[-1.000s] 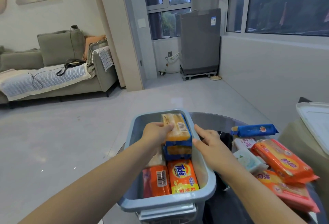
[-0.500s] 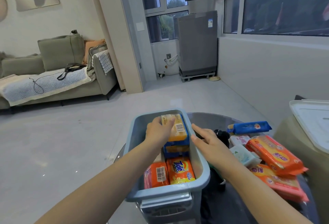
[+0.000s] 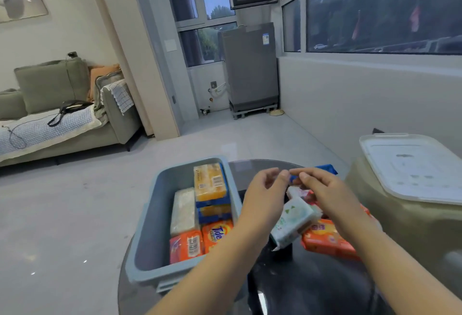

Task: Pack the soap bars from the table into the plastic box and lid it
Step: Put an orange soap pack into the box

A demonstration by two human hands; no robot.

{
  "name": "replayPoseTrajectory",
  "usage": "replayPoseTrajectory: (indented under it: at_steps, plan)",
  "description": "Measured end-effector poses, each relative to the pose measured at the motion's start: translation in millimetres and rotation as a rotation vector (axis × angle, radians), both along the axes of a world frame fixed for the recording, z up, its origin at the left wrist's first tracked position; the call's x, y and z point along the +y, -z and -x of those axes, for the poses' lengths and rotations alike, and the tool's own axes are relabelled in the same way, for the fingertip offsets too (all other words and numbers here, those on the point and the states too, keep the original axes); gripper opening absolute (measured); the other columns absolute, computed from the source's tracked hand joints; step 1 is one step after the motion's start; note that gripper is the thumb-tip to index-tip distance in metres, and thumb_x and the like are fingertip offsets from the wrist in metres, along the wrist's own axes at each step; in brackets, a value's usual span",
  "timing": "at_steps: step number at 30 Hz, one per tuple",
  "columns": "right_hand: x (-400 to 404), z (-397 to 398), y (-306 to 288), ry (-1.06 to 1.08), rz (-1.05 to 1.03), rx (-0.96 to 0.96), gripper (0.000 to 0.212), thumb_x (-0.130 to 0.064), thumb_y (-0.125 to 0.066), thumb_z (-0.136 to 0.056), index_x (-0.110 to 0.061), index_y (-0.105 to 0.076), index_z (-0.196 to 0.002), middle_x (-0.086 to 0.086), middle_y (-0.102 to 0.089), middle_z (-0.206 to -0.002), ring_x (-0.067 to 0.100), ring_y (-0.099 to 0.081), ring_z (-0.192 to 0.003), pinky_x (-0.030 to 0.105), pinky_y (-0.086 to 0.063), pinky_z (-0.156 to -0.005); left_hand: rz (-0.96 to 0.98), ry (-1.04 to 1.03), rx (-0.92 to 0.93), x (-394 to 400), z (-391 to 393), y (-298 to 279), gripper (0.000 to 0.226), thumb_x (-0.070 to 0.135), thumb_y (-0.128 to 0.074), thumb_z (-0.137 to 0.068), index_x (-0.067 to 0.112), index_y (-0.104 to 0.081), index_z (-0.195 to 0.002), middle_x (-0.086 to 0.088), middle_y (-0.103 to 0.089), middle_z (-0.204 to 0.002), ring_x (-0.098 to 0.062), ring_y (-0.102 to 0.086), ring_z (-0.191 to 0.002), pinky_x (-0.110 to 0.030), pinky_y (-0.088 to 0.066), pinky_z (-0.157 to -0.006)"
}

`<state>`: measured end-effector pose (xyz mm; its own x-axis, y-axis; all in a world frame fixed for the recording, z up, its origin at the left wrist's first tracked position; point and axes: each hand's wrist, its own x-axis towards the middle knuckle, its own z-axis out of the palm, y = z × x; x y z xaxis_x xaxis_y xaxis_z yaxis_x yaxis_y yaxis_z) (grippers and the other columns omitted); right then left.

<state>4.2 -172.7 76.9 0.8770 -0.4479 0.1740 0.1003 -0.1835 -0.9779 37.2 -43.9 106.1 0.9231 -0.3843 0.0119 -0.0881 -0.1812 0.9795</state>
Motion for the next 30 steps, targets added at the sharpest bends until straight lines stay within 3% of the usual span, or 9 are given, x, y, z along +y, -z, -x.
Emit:
replayPoseTrajectory:
  at_steps: [4,5,7,10,14,17,20,26,30]
  plan:
    - [-33.0,15.9,11.9,0.08,0.073,0.1,0.02,-0.017,-0.053,-0.09,-0.027,-0.07,-0.093,-0.003,-0.07,-0.094,0.014,-0.063,-0.091,0.034,-0.049,-0.082,0.025,0.01,0.089,-31.2,12.7,16.7,0.024,0.032,-0.051,-0.094,0.023,-0.057,-0.115,0.018,-0.058,-0.096,0.009,-0.052,-0.082,-0.002,-0.041,-0.056]
    - [-40.5,18.6,15.0,0.097,0.108,0.128,0.02,-0.017,-0.053,-0.09,-0.028,-0.069,-0.092,-0.005,-0.069,-0.094,0.012,-0.062,-0.091,0.032,-0.048,-0.081,0.018,0.015,0.1,-37.4,14.9,21.6,0.025,0.033,-0.051,-0.094,0.023,-0.057,-0.116,0.014,-0.06,-0.1,0.006,-0.055,-0.086,-0.003,-0.044,-0.063]
    - [-53.9,22.2,21.3,0.114,0.193,0.19,0.02,-0.02,-0.054,-0.089,-0.034,-0.068,-0.09,-0.01,-0.066,-0.093,0.007,-0.06,-0.088,0.028,-0.045,-0.075,-0.004,0.026,0.136,-48.3,16.9,32.2,0.027,0.034,-0.051,-0.093,0.023,-0.058,-0.117,0.008,-0.062,-0.108,-0.006,-0.06,-0.097,-0.021,-0.052,-0.085]
    - [-69.7,22.6,32.5,0.143,0.308,0.273,0.016,-0.025,-0.055,-0.088,-0.04,-0.062,-0.087,-0.014,-0.063,-0.093,-0.001,-0.055,-0.082,0.02,-0.04,-0.064,-0.082,0.026,0.107,-62.0,13.2,52.7,0.029,0.031,-0.05,-0.094,0.021,-0.058,-0.119,0.004,-0.061,-0.115,-0.011,-0.059,-0.104,-0.034,-0.049,-0.096]
    - [-82.7,12.1,45.2,0.215,0.467,0.46,0.036,-0.034,-0.056,-0.086,-0.025,-0.059,-0.121,0.002,-0.058,-0.125,0.022,-0.051,-0.115,0.042,-0.045,-0.095,-0.191,-0.029,0.034,-69.3,4.0,78.3,0.036,0.031,-0.048,-0.093,0.021,-0.054,-0.128,0.004,-0.055,-0.129,-0.012,-0.054,-0.114,-0.037,-0.045,-0.101]
    - [-86.5,3.1,49.5,0.192,0.523,0.63,0.058,-0.043,-0.057,-0.082,-0.023,-0.043,-0.135,0.008,-0.051,-0.133,0.029,-0.048,-0.12,0.048,-0.043,-0.099,-0.211,-0.062,-0.056,-69.9,-2.8,91.2,0.036,0.027,-0.049,-0.094,0.019,-0.055,-0.129,0.005,-0.051,-0.133,-0.011,-0.048,-0.122,-0.037,-0.04,-0.106]
    - [-87.9,-3.6,52.0,0.126,0.518,0.72,0.071,-0.05,-0.061,-0.078,-0.021,-0.035,-0.138,0.007,-0.054,-0.13,0.025,-0.057,-0.111,0.043,-0.049,-0.092,-0.165,-0.121,-0.163,-68.0,-1.8,100.5,0.025,0.02,-0.053,-0.093,0.02,-0.063,-0.116,0.006,-0.055,-0.122,-0.008,-0.051,-0.114,-0.033,-0.043,-0.103]
    - [-98.4,-11.0,51.3,0.055,0.353,0.789,0.076,-0.053,-0.072,-0.068,-0.014,-0.043,-0.126,0.006,-0.059,-0.119,0.017,-0.057,-0.089,0.029,-0.049,-0.074,-0.103,-0.117,-0.198,-63.8,11.1,108.3,0.011,0.028,-0.057,-0.091,0.028,-0.068,-0.091,0.014,-0.063,-0.092,-0.002,-0.06,-0.086,-0.014,-0.047,-0.072]
    - [-99.6,-10.5,55.1,0.01,0.261,0.794,0.073,-0.052,-0.074,-0.066,-0.014,-0.046,-0.122,0.006,-0.062,-0.114,0.018,-0.059,-0.09,0.029,-0.05,-0.077,-0.135,-0.034,-0.136,-62.4,18.2,109.1,0.018,0.033,-0.055,-0.092,0.03,-0.071,-0.1,0.013,-0.071,-0.095,-0.003,-0.064,-0.092,-0.022,-0.052,-0.081]
